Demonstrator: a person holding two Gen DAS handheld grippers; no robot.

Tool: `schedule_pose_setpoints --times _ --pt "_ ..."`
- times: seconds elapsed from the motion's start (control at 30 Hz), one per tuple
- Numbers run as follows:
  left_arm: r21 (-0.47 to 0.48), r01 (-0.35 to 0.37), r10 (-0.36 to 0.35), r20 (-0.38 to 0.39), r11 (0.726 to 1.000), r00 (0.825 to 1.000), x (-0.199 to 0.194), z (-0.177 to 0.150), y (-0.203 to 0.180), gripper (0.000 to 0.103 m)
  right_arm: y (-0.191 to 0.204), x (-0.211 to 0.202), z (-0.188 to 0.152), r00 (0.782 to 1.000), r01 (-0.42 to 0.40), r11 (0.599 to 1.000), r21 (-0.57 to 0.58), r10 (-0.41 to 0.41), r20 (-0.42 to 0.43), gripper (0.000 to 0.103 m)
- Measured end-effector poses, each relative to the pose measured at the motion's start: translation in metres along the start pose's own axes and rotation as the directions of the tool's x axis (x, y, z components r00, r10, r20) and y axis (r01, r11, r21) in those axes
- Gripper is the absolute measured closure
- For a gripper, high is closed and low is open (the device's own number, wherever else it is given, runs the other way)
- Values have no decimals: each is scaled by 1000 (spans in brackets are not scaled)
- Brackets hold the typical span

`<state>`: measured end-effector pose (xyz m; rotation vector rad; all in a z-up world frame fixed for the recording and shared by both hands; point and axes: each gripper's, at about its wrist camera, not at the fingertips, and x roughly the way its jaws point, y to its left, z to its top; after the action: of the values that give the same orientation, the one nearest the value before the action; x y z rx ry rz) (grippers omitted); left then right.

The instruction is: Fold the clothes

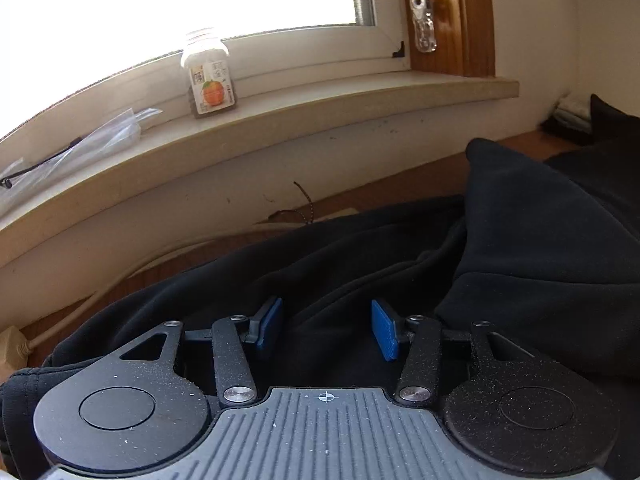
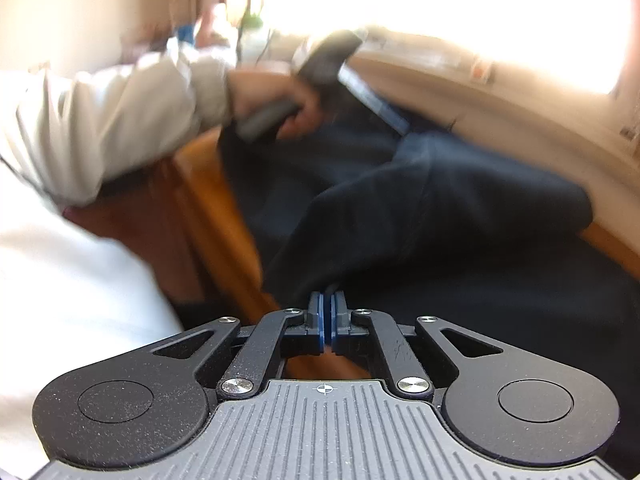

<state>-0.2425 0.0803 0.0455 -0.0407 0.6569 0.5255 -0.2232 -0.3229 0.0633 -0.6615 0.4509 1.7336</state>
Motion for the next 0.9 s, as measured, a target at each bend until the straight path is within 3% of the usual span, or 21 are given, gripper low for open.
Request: schedule_pose_setpoints --times 0.17,0.23,0.43,0.53,0.8,0.9 --pt "20 -11 11 1 1000 1000 -3 1 -4 49 -9 2 7 998 58 998 20 -58 1 94" --pt "23 -15 15 3 1000 1000 -4 1 -6 49 -16 -4 13 995 93 995 30 -94 16 84" --pt "42 -32 32 7 999 999 -6 1 -10 48 -37 -10 47 962 241 964 112 -252 104 68" --pt "37 -31 30 9 999 999 -6 1 -11 48 -40 10 73 942 294 949 110 -307 133 63" --pt "31 -27 26 14 999 1000 -6 1 -9 48 -47 88 125 957 273 958 88 -280 81 51" --pt "22 -22 21 16 1000 1000 -7 1 -8 48 -44 115 130 950 310 950 41 -311 20 44"
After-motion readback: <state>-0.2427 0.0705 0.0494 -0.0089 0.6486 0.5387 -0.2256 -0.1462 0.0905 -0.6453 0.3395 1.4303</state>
